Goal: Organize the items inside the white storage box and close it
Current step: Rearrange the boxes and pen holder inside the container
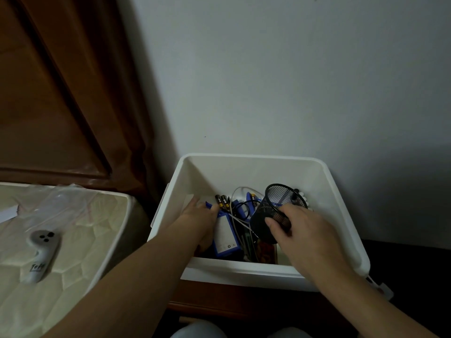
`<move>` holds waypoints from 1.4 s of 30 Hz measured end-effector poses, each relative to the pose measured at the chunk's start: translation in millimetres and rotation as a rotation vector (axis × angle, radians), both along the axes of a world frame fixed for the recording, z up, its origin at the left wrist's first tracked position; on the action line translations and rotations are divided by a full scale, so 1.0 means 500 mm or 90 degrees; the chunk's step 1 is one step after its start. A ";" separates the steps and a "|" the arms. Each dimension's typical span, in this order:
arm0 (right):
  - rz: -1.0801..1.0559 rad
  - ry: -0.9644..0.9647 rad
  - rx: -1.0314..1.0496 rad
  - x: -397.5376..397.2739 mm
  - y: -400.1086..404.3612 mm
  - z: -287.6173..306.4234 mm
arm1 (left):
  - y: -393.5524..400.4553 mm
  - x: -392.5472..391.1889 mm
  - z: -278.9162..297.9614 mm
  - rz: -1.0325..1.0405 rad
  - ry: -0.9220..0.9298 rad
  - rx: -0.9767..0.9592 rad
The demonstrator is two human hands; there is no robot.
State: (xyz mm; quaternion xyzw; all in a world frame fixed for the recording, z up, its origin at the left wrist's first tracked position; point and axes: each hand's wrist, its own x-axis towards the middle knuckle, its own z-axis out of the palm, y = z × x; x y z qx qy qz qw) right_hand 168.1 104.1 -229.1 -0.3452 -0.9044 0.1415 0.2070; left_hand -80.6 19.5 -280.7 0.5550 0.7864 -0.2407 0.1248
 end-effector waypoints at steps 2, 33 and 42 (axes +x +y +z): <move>-0.001 0.001 -0.003 0.000 0.000 0.000 | 0.003 0.006 -0.002 0.018 -0.002 0.007; 0.020 0.010 0.008 0.001 -0.001 -0.001 | -0.035 0.028 0.101 -0.057 0.126 -0.170; 0.032 0.014 0.021 0.001 -0.001 -0.001 | -0.047 0.027 0.103 -0.073 0.149 -0.088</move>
